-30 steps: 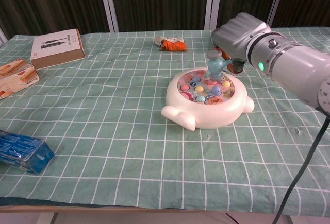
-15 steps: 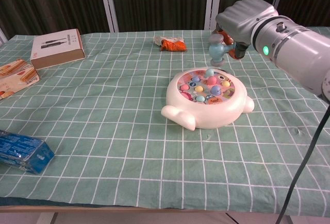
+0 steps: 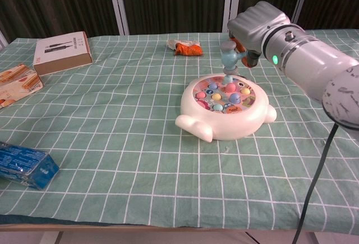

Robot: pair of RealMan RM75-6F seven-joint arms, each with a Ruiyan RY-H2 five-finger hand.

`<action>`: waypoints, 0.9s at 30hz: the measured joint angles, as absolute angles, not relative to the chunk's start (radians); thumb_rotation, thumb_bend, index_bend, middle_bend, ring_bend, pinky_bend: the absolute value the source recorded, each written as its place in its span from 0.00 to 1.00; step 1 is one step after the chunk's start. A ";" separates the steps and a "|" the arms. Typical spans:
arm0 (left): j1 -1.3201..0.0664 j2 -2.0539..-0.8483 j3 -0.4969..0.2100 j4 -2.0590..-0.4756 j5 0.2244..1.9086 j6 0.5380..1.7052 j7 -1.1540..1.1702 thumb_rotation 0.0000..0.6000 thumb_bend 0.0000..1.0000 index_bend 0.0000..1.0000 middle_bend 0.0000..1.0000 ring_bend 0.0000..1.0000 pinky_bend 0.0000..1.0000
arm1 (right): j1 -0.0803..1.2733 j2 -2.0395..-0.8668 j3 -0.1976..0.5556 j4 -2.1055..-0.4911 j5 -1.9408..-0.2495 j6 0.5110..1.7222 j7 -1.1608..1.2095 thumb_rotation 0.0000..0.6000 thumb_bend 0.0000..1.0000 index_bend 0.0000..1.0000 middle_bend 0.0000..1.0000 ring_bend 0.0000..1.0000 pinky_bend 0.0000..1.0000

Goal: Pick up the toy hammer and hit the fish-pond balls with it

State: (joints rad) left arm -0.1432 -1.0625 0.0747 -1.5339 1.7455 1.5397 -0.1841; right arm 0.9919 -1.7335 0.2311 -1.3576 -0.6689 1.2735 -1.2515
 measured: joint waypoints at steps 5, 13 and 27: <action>-0.142 -1.062 0.074 -1.533 1.746 1.543 -0.187 1.00 0.71 0.00 0.00 0.00 0.00 | 1.001 -1.760 0.226 -1.322 -0.655 1.264 -1.282 1.00 0.64 0.93 0.62 0.68 0.73; -0.141 -1.061 0.075 -1.530 1.748 1.547 -0.193 1.00 0.71 0.00 0.00 0.00 0.00 | 1.003 -1.776 0.228 -1.300 -0.620 1.264 -1.328 1.00 0.64 0.93 0.62 0.68 0.73; -0.143 -1.064 0.076 -1.530 1.751 1.542 -0.182 1.00 0.71 0.00 0.00 0.00 0.00 | 0.982 -1.721 0.254 -1.364 -0.637 1.288 -1.285 1.00 0.64 0.93 0.62 0.68 0.73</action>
State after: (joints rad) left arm -0.1426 -1.0636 0.0764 -1.5303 1.7508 1.5421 -0.1824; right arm 0.9820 -1.7214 0.2542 -1.3638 -0.6375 1.2879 -1.2846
